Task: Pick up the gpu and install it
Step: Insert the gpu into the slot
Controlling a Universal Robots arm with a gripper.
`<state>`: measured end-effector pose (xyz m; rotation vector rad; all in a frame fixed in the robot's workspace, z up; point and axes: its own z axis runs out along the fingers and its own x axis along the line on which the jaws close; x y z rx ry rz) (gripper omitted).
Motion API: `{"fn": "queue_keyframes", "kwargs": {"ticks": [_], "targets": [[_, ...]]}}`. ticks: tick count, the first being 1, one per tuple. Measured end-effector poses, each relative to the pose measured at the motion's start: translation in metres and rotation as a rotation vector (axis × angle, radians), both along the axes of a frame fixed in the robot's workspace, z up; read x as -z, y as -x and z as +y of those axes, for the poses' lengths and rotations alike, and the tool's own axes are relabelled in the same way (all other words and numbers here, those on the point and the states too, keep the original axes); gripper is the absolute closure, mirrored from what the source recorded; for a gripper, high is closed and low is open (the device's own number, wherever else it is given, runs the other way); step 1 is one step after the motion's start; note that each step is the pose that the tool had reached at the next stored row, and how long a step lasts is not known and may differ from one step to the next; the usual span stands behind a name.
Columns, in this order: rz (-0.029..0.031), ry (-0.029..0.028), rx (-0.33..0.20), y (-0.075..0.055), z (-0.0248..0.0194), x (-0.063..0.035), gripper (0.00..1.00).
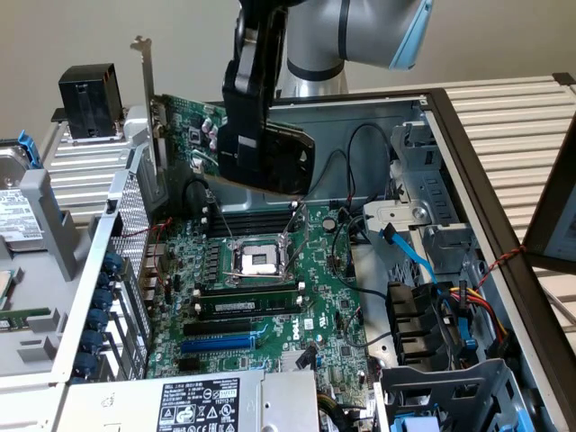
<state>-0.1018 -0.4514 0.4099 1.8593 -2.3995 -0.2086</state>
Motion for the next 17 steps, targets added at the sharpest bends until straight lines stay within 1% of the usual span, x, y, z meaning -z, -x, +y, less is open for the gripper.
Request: {"fn": "queue_keyframes", "kwargs": {"ticks": [1, 6, 7, 8, 9, 10, 11, 12, 13, 17], "targets": [[-0.0002, -0.0009, -0.014, 0.0000, 0.0000, 0.0001, 0.73], [-0.0001, -0.0004, -0.016, 0.0001, 0.0002, -0.0001, 0.73], [-0.0065, -0.0001, -0.015, 0.0003, 0.0003, 0.0000, 0.73], [-0.0244, -0.0004, -0.016, 0.0009, 0.0006, 0.0002, 0.73], [-0.0384, -0.0002, -0.016, 0.0014, 0.0008, 0.0003, 0.73], [-0.0508, -0.0006, -0.017, 0.0020, 0.0009, 0.0004, 0.73], [-0.0597, -0.0012, -0.018, 0.0031, 0.0010, 0.0009, 0.73], [-0.0641, -0.0018, -0.019, 0.0043, 0.0011, 0.0019, 0.73], [-0.0649, -0.0020, -0.026, 0.0049, 0.0011, 0.0038, 0.73], [-0.0656, -0.0043, -0.097, 0.0049, 0.0011, 0.0093, 0.73]]}}
